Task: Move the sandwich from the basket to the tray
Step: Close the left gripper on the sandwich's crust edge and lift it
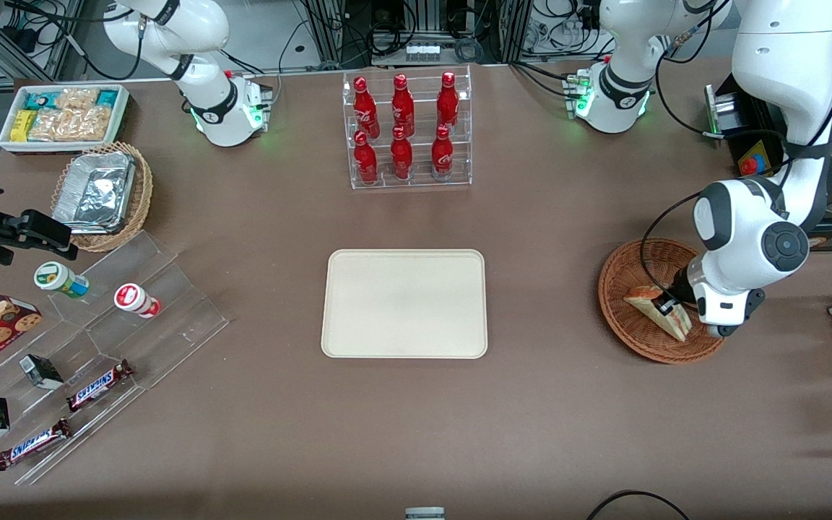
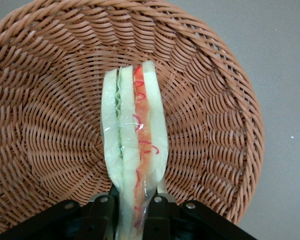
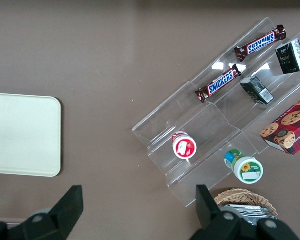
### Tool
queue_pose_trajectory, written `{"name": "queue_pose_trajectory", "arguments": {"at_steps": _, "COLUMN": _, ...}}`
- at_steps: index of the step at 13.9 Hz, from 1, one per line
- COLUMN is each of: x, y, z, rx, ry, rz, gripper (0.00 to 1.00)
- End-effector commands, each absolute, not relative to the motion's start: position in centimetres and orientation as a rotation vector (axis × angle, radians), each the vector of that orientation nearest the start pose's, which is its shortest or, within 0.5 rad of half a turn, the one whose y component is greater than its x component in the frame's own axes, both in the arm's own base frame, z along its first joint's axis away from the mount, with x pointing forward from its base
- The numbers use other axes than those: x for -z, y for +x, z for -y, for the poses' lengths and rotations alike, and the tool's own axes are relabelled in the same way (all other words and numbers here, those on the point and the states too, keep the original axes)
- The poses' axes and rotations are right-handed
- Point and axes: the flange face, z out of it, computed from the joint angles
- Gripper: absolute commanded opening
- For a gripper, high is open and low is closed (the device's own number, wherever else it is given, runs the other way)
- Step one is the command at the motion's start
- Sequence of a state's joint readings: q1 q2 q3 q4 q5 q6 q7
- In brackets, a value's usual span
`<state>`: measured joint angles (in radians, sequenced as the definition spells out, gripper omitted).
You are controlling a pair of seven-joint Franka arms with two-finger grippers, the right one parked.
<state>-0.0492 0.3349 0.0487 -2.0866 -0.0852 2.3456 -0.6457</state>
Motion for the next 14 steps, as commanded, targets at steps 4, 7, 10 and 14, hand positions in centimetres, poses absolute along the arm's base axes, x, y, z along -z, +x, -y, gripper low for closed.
{"name": "queue_pose_trajectory", "arguments": {"at_steps": 4, "x": -33.9, "y": 58.2, "z": 0.9, "rx": -0.214, "ry": -2.942, "rz": 1.013, "gripper": 0.22}}
{"name": "queue_pose_trajectory", "arguments": {"at_steps": 7, "x": -37.4, "y": 58.6, "z": 3.8, "rx": -0.24, "ry": -2.938, "rz": 0.901, "gripper": 0.22}}
{"name": "queue_pose_trajectory", "arguments": {"at_steps": 10, "x": -39.3, "y": 58.8, "z": 7.1, "rx": -0.25, "ry": -2.952, "rz": 0.824, "gripper": 0.22}}
{"name": "queue_pose_trajectory", "arguments": {"at_steps": 14, "x": -41.2, "y": 58.9, "z": 9.8, "rx": -0.253, "ry": -2.972, "rz": 0.747, "gripper": 0.24}}
